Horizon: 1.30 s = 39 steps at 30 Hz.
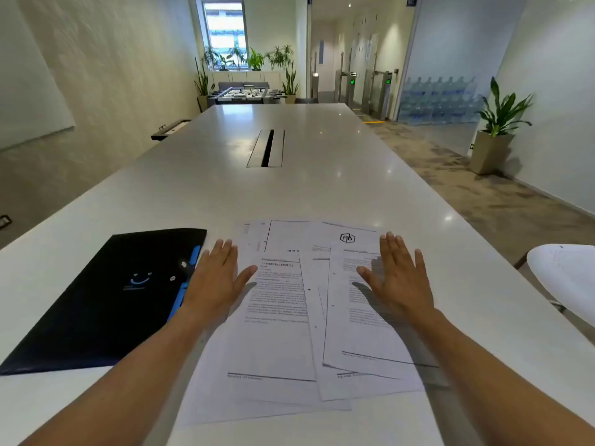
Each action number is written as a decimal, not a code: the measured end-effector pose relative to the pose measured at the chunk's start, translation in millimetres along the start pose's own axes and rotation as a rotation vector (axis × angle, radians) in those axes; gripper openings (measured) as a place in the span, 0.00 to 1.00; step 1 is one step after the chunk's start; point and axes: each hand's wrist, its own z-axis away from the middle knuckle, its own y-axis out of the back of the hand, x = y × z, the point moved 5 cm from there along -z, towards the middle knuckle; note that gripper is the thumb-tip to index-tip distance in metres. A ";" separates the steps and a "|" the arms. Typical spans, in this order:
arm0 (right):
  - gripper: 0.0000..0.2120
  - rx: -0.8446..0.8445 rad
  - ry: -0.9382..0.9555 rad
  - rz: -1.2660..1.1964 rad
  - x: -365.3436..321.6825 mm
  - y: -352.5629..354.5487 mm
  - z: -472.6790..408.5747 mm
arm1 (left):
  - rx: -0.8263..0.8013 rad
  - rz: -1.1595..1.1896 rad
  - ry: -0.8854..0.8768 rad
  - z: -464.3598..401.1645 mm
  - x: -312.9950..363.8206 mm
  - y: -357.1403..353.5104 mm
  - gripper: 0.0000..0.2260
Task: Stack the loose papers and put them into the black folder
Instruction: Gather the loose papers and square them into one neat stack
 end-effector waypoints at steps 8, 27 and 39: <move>0.45 -0.153 -0.156 -0.047 9.4 -17.2 13.7 | -0.015 -0.089 0.187 15.7 -2.7 -12.5 0.30; 0.34 -0.110 -0.145 -0.101 -39.3 -31.3 17.1 | -0.026 1.111 0.716 5.4 -2.2 -16.7 0.34; 0.32 0.060 -0.259 -0.300 -20.1 -4.7 9.7 | -0.289 1.247 0.559 4.1 6.3 -8.7 0.26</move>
